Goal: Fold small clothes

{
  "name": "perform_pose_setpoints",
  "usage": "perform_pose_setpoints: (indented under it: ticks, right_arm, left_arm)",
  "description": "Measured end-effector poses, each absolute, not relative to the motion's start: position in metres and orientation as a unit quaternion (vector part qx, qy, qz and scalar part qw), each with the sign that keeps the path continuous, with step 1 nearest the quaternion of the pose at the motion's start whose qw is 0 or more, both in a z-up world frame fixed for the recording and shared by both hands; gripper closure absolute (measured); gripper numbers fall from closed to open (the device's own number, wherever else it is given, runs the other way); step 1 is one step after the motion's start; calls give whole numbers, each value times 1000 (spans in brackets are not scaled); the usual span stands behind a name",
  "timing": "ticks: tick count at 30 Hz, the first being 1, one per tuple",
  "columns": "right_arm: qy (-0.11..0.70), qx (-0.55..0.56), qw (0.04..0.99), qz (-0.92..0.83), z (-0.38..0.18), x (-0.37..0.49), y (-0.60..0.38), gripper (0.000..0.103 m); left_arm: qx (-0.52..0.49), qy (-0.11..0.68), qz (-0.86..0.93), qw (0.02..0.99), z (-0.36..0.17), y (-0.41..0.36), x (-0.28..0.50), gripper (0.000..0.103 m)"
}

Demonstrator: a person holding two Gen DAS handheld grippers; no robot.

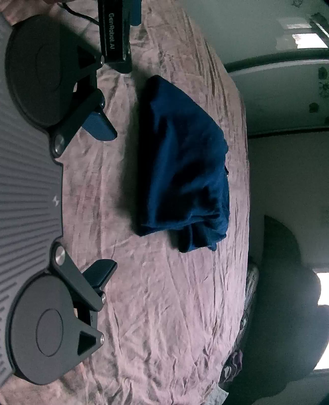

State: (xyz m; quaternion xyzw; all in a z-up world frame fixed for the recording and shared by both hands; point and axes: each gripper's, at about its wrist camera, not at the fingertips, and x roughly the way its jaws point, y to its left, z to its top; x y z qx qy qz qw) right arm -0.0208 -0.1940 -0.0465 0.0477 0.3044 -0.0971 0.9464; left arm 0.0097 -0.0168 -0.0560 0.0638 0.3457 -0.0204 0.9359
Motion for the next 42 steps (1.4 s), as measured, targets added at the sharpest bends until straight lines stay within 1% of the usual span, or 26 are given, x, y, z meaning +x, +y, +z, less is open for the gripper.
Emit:
perform_pose_setpoints:
  ticks: [42]
  right_arm:
    - [304, 52, 947, -91, -44, -21, -190, 2]
  left_arm:
    - [69, 346, -18, 935, -58, -16, 7, 4]
